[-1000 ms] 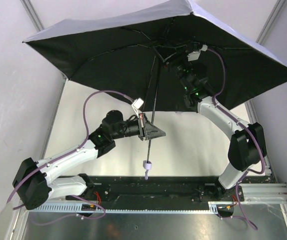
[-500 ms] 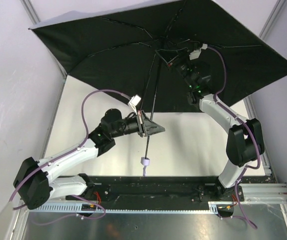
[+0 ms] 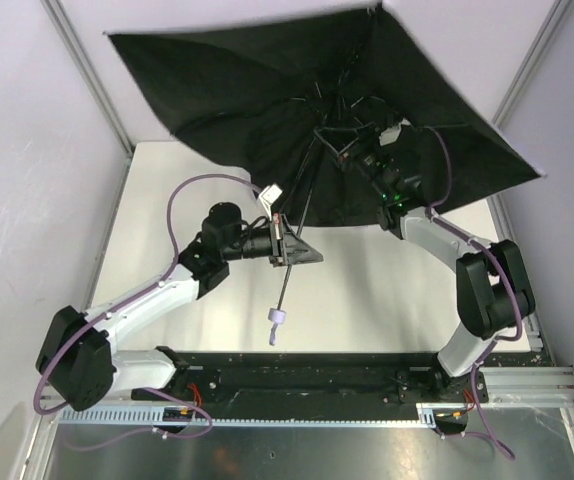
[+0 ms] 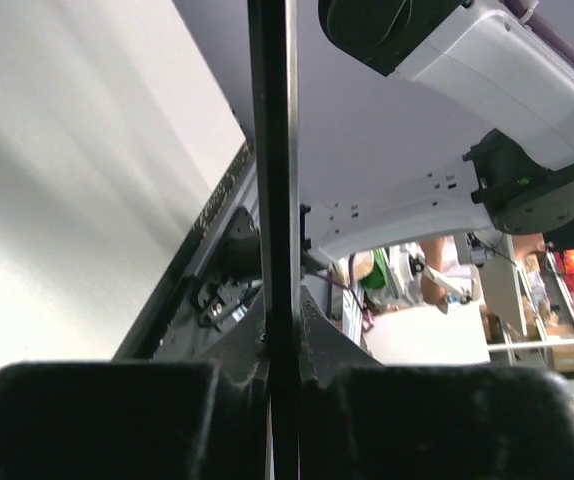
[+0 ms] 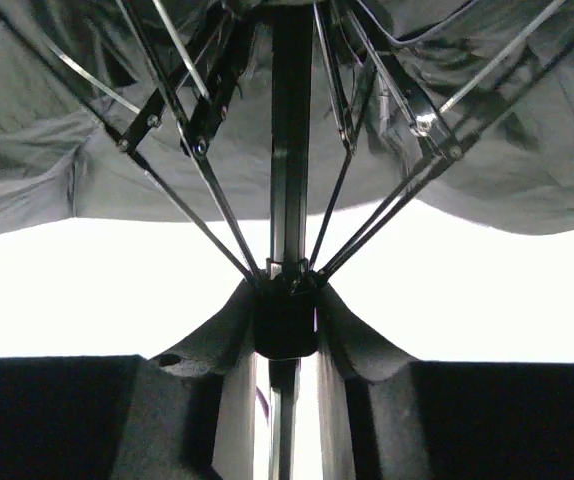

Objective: Put away the umbrella

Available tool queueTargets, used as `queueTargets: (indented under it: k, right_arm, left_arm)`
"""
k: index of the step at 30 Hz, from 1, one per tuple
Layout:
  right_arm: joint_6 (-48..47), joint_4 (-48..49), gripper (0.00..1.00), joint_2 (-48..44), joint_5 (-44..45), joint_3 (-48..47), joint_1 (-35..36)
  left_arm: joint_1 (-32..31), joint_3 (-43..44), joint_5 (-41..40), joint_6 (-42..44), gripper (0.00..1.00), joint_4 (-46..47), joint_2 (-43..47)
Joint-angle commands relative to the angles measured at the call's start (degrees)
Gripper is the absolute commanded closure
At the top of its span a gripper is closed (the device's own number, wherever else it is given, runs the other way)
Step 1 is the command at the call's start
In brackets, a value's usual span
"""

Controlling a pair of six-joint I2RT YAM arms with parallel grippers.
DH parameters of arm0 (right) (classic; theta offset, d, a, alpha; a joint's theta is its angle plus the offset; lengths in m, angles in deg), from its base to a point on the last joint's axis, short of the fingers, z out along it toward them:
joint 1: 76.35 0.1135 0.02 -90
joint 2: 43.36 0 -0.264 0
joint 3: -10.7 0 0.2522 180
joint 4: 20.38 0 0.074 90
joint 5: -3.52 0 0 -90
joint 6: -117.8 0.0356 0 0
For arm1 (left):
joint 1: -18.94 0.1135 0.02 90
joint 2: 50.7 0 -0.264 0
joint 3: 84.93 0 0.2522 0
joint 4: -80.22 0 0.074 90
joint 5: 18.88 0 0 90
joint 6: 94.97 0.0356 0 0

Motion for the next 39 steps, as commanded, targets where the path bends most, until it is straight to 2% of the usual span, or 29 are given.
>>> queueTargets:
  k: [1,5,7,9,10,13,15,17,20,24,26,30,32,34,35,37,39]
  right_arm:
    - [-2.1,1.6,1.0,-6.8,-11.6,4.8,6.8]
    - [-4.7,-1.4,1.0,-10.8,-9.8,9.0,14.7]
    - [-4.9,-0.4,1.0,-12.2,-7.7,10.4,14.9]
    - [-4.1,1.4,1.0,-12.4,-6.5,10.0,11.7]
    - [-2.7,2.8,1.0,-11.8,-6.3,9.4,9.6]
    - [0.7,7.1,1.0,-9.2,-5.0,6.7,4.8]
    - [1.4,7.5,1.0,-7.1,-4.4,3.6,3.8]
    - [2.5,8.6,1.0,-5.2,-3.8,1.3,3.7]
    - [3.3,9.3,1.0,-3.8,-2.7,-0.3,3.9]
    - [3.3,8.9,1.0,-3.7,-1.9,-1.7,4.4]
    - [1.7,7.4,1.0,-4.2,-2.3,-2.7,4.9]
    - [-1.9,1.2,1.0,-5.8,-4.7,-3.2,4.8]
    - [-5.9,-5.0,1.0,-7.7,-6.9,-2.3,6.1]
    - [-10.0,-9.9,1.0,-10.2,-7.2,1.4,9.9]
    - [-9.9,-9.2,1.0,-11.2,-7.0,4.5,11.8]
    - [-6.7,-1.7,1.0,-13.2,-4.6,14.6,15.3]
    - [-5.2,2.3,1.0,-14.6,-2.2,20.1,18.4]
  left_arm:
    - [4.9,5.5,-1.4,0.5,1.0,6.1,0.3]
    - [5.5,8.6,0.1,1.1,1.0,6.1,-2.9]
    - [5.5,9.4,0.0,1.3,1.0,6.1,-3.7]
    - [5.1,9.4,0.1,1.7,0.99,6.1,-3.9]
    - [4.8,8.8,0.0,1.8,0.96,6.1,-3.6]
    - [3.4,4.4,-1.2,1.7,0.77,6.1,-1.3]
    - [1.8,0.3,-3.3,1.9,0.63,6.1,1.1]
    - [-0.1,-3.6,-5.7,1.8,0.54,6.1,3.3]
    - [-1.8,-7.4,-7.6,1.7,0.45,6.1,4.8]
    - [-2.2,-8.1,-7.9,1.8,0.4,6.1,4.9]
    - [-2.2,-7.0,-8.0,2.3,0.49,6.1,4.4]
    - [-0.8,-4.4,-7.6,2.3,0.84,5.5,3.1]
    - [1.5,-2.4,-6.3,1.9,0.96,5.1,2.1]
    - [4.3,-0.2,-5.0,1.6,0.99,5.1,1.6]
    - [5.5,0.9,-4.5,1.6,0.99,5.1,1.4]
    - [7.5,3.0,-3.7,2.0,1.0,5.0,1.3]
    - [8.6,4.3,-3.4,1.9,1.0,4.9,1.3]
